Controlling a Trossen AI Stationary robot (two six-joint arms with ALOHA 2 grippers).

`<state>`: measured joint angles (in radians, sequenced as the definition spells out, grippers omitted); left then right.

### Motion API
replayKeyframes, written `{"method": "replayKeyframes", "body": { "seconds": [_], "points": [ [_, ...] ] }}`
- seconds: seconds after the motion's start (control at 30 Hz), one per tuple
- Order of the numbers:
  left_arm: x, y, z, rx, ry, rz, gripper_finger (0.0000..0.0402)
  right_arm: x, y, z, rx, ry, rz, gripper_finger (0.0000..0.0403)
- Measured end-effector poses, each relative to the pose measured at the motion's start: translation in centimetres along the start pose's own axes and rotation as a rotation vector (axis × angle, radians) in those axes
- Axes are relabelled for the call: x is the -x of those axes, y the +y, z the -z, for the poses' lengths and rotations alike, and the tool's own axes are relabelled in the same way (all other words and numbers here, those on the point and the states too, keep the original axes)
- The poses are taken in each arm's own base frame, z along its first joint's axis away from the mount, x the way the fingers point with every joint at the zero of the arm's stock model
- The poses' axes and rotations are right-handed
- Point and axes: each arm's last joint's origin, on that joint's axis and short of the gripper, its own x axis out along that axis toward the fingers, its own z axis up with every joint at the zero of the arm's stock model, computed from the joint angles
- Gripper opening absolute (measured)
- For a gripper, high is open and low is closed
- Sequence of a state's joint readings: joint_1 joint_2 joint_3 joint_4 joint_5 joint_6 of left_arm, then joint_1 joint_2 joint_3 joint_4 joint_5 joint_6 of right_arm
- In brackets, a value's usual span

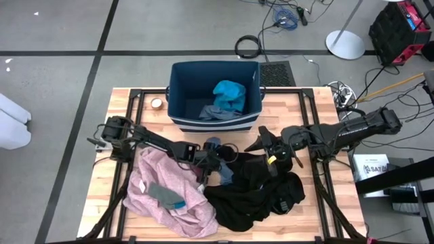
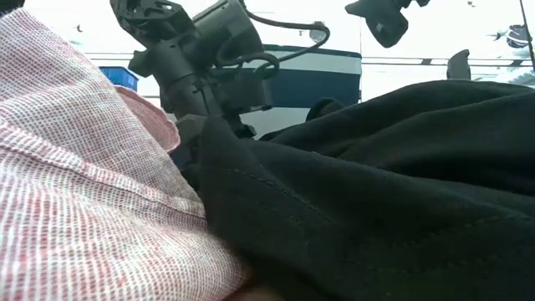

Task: Sort clothes
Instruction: Put the light blue sock into the blue laundry bin

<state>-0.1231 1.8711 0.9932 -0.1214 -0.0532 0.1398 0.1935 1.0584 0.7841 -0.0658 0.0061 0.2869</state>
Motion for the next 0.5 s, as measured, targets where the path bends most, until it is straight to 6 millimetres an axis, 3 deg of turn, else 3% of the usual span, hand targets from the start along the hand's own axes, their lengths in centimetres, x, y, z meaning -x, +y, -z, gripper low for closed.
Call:
{"method": "replayKeyframes", "body": {
  "seconds": [0.17,0.3,0.4,0.5],
  "points": [
    [-0.4,0.2,-0.1,0.004,0.037,0.001,0.0148,0.0,0.5,0.2,0.016,-0.008,0.040,0.0215],
    [0.5,-0.2,-1.0,-0.011,0.019,0.001,0.0076,0.0,0.7,0.2,0.026,-0.014,0.055,0.0215],
    [1.7,-0.5,-2.0,-0.021,0.012,0.006,0.0017,0.0,0.7,0.2,0.026,-0.018,0.056,0.0215],
    [3.8,-0.9,-3.5,-0.034,-0.043,0.005,0.0013,0.0,0.8,0.1,0.025,-0.026,0.055,0.0215]
  ]
}}
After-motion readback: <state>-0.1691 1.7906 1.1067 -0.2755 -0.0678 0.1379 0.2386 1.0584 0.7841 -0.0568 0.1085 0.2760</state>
